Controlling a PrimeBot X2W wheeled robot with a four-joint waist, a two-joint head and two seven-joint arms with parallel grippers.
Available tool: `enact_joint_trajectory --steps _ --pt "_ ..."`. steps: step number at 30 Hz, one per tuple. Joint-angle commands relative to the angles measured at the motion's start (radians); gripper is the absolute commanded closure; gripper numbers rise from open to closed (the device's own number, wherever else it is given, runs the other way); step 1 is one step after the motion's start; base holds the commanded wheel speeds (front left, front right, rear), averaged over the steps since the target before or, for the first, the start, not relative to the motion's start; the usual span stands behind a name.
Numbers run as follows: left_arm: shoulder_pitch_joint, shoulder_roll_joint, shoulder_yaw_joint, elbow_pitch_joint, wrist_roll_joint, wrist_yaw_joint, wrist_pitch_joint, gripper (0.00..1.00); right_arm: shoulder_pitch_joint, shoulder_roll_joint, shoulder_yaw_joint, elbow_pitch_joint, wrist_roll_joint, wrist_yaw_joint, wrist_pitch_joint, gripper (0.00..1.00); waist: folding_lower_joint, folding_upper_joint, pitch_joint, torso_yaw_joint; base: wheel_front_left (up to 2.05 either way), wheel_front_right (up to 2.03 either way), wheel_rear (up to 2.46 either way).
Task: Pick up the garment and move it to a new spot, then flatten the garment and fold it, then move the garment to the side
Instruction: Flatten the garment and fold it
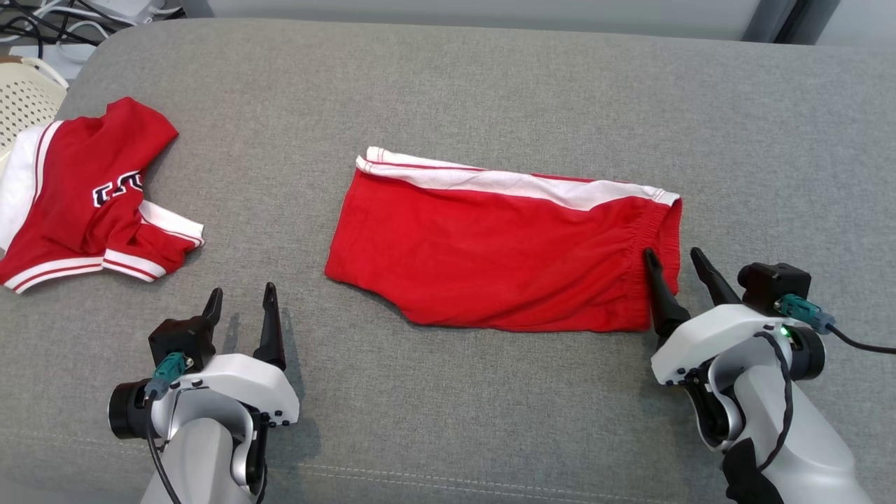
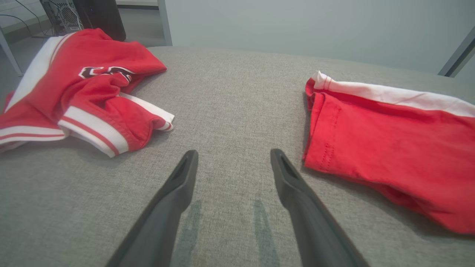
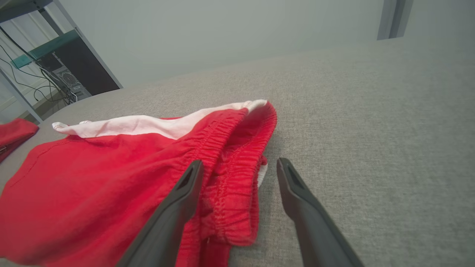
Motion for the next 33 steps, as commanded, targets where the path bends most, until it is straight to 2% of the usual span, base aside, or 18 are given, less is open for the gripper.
enact_joint_trajectory --steps 1,6,13,20,25,26,27,28,29,30,33 --pt "-0.005 0.023 0.024 -0.027 -0.011 0.001 -0.006 0.00 -0.016 0.007 0.015 -0.014 -0.013 0.004 -0.011 0.00 0.0000 -0.0001 0.002 0.001 0.00 0.00 0.00" --pt "-0.008 0.023 0.015 -0.025 -0.028 0.004 -0.006 0.00 -0.015 0.007 0.006 0.021 -0.003 0.004 -0.011 0.00 0.0000 -0.0001 0.012 0.001 0.00 0.00 0.00" --pt "-0.019 0.023 -0.010 -0.029 -0.043 0.007 -0.006 0.00 -0.025 0.007 0.065 0.054 0.115 0.004 -0.011 0.00 0.0000 -0.0001 0.020 0.018 0.00 0.00 0.00" --pt "-0.007 0.023 -0.022 -0.032 -0.042 0.002 -0.006 0.00 -0.038 0.007 0.079 0.086 0.188 0.004 -0.011 0.00 0.0000 -0.0001 0.023 0.037 0.00 0.00 0.00" --pt "-0.004 0.023 -0.029 -0.027 -0.047 0.000 -0.006 0.00 -0.049 0.007 0.134 0.144 0.305 0.004 -0.010 0.00 0.0000 -0.0001 0.025 0.047 0.00 0.00 0.00" --pt "-0.004 0.023 -0.031 -0.027 -0.048 0.000 -0.006 0.00 -0.052 0.007 0.147 0.155 0.331 0.004 -0.006 0.17 0.0000 -0.0001 0.025 0.048 0.00 0.00 0.00" --pt "-0.004 0.023 -0.033 -0.027 -0.050 0.000 -0.006 0.00 -0.057 0.007 0.160 0.164 0.351 0.004 -0.005 0.50 0.0000 -0.0001 0.026 0.049 0.00 0.00 0.00" --pt "-0.005 0.023 -0.034 -0.028 -0.050 0.000 -0.006 0.00 -0.062 0.007 0.170 0.172 0.367 0.004 -0.005 0.59 0.0000 -0.0001 0.027 0.050 0.00 0.00 0.00" --pt "-0.005 0.023 -0.036 -0.030 -0.051 0.000 -0.006 0.00 -0.065 0.007 0.177 0.178 0.390 0.004 -0.004 0.80 0.0000 -0.0001 0.027 0.052 0.00 0.00 0.00" --pt "-0.004 0.023 -0.036 -0.031 -0.051 0.000 -0.006 0.00 -0.069 0.007 0.184 0.184 0.409 0.004 -0.005 0.97 0.0000 -0.0001 0.027 0.052 0.00 0.00 0.00" --pt "-0.002 0.023 -0.034 -0.035 -0.048 0.000 -0.006 0.00 -0.077 0.007 0.195 0.197 0.449 0.004 -0.007 1.00 0.0000 -0.0001 0.026 0.052 0.00 0.00 0.00"
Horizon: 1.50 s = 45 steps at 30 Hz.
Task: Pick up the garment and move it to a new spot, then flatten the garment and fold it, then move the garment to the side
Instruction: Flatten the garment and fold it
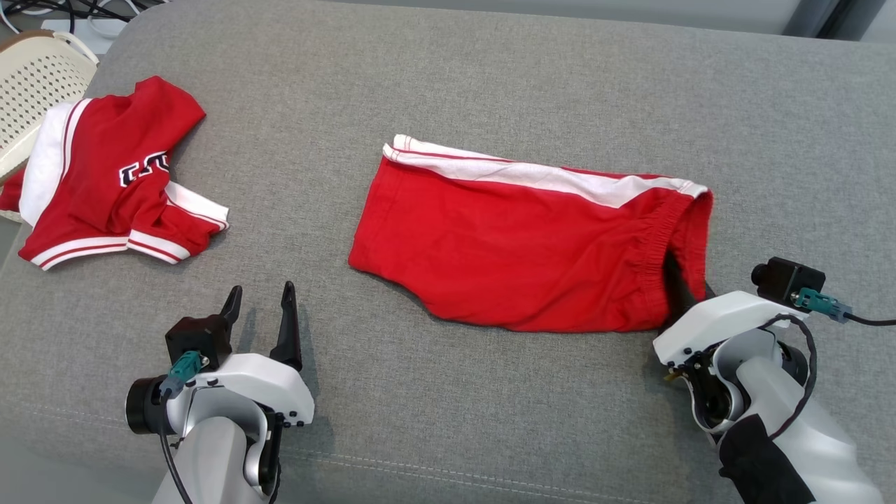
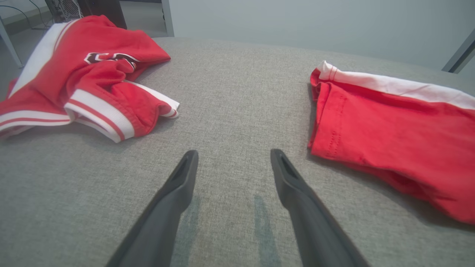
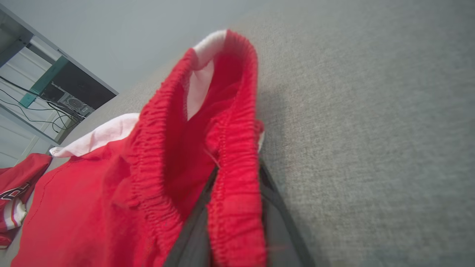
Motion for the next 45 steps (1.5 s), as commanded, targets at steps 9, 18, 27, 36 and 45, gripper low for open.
enact_joint_trajectory --steps 9,18,27,36,45 --pt "0.019 0.025 0.036 -0.025 -0.001 -0.005 -0.006 0.00 0.043 -0.024 0.018 -0.009 0.098 0.005 -0.004 1.00 0.0000 0.0000 -0.032 -0.023 0.00 0.00 0.00" --pt "0.047 0.025 0.025 -0.017 -0.011 -0.010 -0.006 0.00 0.078 -0.112 -0.032 -0.031 0.122 0.005 -0.005 1.00 0.0000 0.0000 -0.076 -0.079 0.00 0.00 0.00" --pt "0.047 0.025 -0.018 -0.015 -0.032 -0.007 -0.006 0.00 0.012 -0.113 0.080 -0.172 0.142 0.005 0.015 1.00 0.0000 0.0000 -0.072 -0.098 0.00 0.00 0.00" --pt "0.052 0.025 -0.078 -0.021 -0.066 0.000 -0.006 0.00 -0.033 -0.075 0.293 -0.290 0.196 0.005 0.075 1.00 0.0000 0.0000 -0.080 -0.025 0.00 0.00 0.00" --pt "0.065 0.025 -0.156 -0.034 -0.107 0.010 -0.006 0.00 -0.104 -0.045 0.357 -0.163 0.213 0.005 0.046 1.00 0.0000 0.0000 -0.075 0.102 0.00 0.00 0.00"
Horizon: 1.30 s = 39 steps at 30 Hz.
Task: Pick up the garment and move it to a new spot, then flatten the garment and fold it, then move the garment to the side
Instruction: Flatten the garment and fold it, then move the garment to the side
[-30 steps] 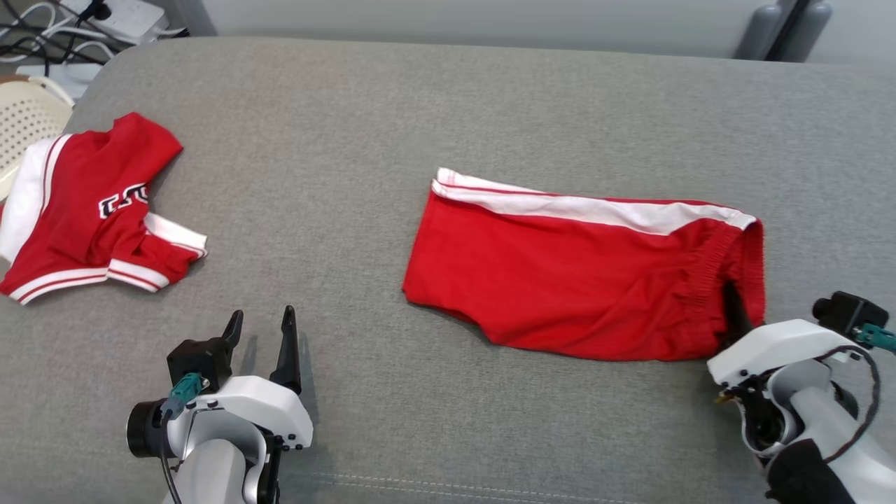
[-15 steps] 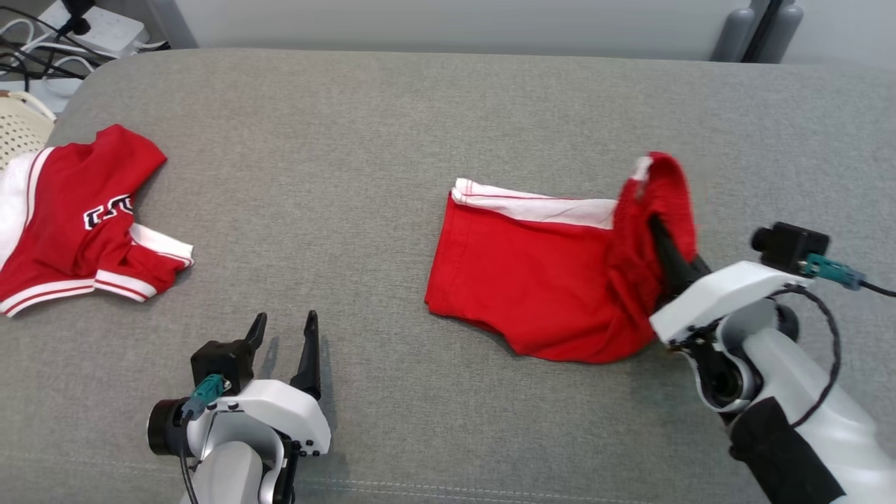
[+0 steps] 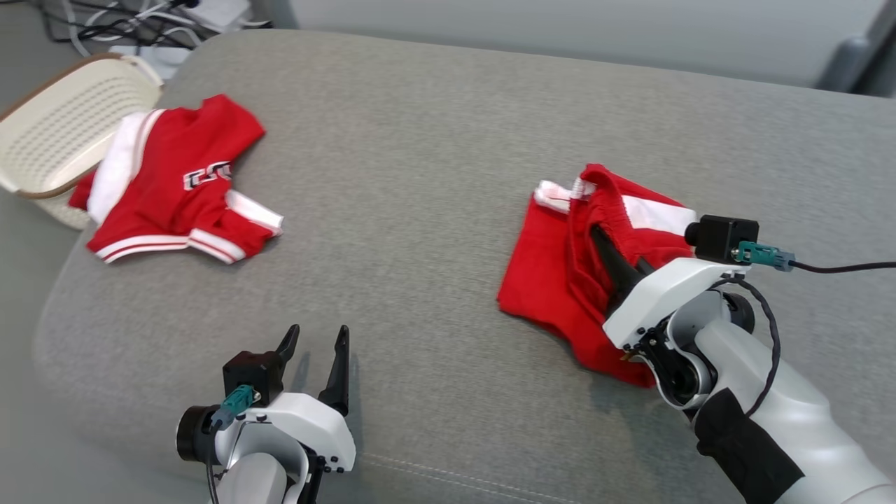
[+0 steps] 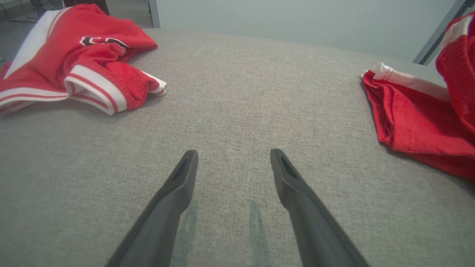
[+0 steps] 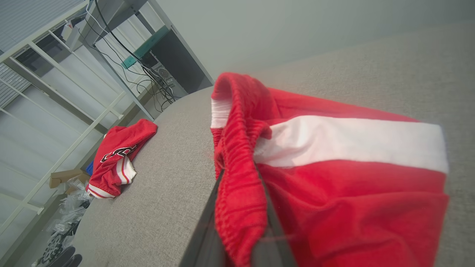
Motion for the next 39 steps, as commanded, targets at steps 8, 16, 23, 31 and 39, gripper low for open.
enact_joint_trajectory --steps 8,16,23,31,39 --pt "0.007 0.023 0.007 -0.032 -0.028 0.019 -0.006 0.00 -0.057 0.029 0.021 0.075 0.032 0.004 -0.037 0.00 0.0000 -0.0001 0.009 0.083 0.00 0.00 0.00" --pt "0.015 0.023 0.014 -0.054 -0.037 0.032 -0.006 0.00 -0.085 -0.004 -0.083 -0.040 0.049 0.004 -0.065 0.00 0.0000 -0.0001 0.003 0.046 0.00 0.00 0.00" --pt "0.014 0.023 0.026 -0.063 -0.021 0.034 -0.006 0.00 0.063 -0.047 -0.307 -0.097 -0.047 0.004 -0.066 0.00 0.0000 -0.0001 -0.011 -0.014 0.00 0.00 0.00" --pt "0.016 0.023 0.036 -0.074 -0.006 0.027 -0.006 0.00 0.176 -0.024 -0.344 -0.049 -0.091 0.004 -0.066 0.00 0.0000 -0.0001 -0.012 -0.040 0.00 0.00 0.00" --pt "0.016 0.023 0.024 -0.074 -0.013 0.025 -0.006 0.00 0.163 -0.005 -0.291 0.026 -0.080 0.004 -0.066 0.00 0.0000 -0.0001 0.007 0.002 0.00 0.00 0.00"
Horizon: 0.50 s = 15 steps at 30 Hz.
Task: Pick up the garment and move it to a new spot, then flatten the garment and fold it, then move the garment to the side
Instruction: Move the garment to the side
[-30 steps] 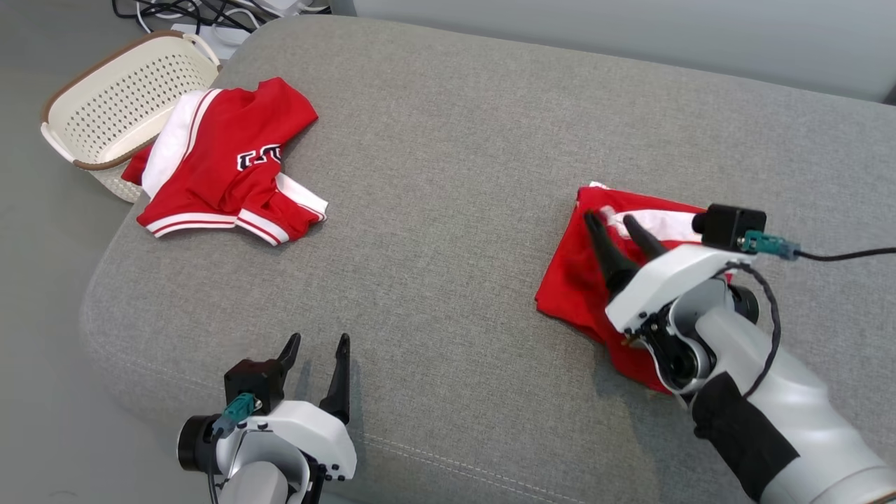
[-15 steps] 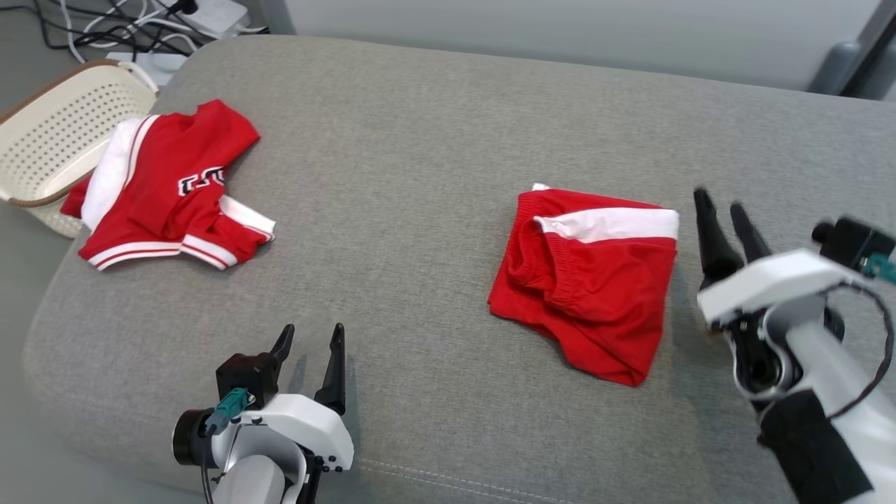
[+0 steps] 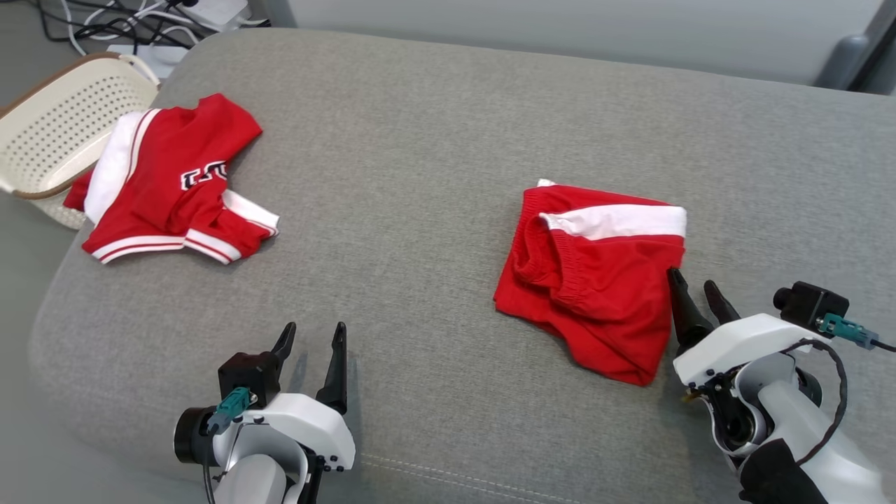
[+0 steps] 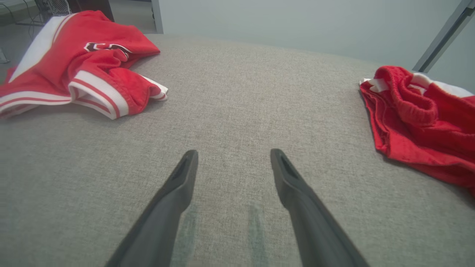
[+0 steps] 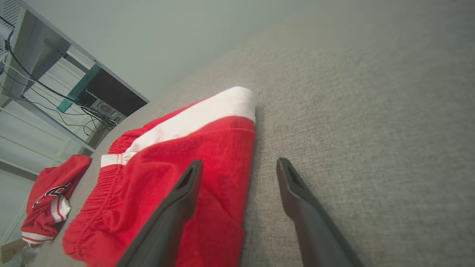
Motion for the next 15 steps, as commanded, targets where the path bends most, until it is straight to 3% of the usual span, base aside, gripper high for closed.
enact_joint_trajectory --steps 1,12,13,14,15 --pt "-0.004 0.019 0.029 -0.026 0.003 0.000 -0.006 0.00 -0.016 0.006 0.028 0.006 0.005 0.004 -0.013 0.00 0.0000 0.0000 0.008 0.022 0.00 0.00 0.00" --pt "-0.001 0.019 0.030 -0.033 -0.001 0.000 -0.006 0.00 -0.061 0.010 0.059 0.101 0.029 0.004 -0.013 0.00 0.0000 0.0000 0.030 0.079 0.00 0.00 0.00" --pt "0.000 0.019 0.029 -0.035 -0.001 0.000 -0.006 0.00 -0.063 0.012 0.063 0.108 0.036 0.004 -0.013 0.08 0.0000 0.0000 0.032 0.082 0.00 0.00 0.00" --pt "0.000 0.019 0.028 -0.036 -0.002 0.000 -0.006 0.00 -0.066 0.013 0.068 0.113 0.043 0.004 -0.012 0.28 0.0000 0.0000 0.034 0.085 0.00 0.00 0.00" --pt "0.000 0.019 0.026 -0.038 -0.004 0.001 -0.006 0.00 -0.068 0.013 0.076 0.116 0.048 0.004 -0.010 0.59 0.0000 0.0000 0.036 0.088 0.00 0.00 0.00"
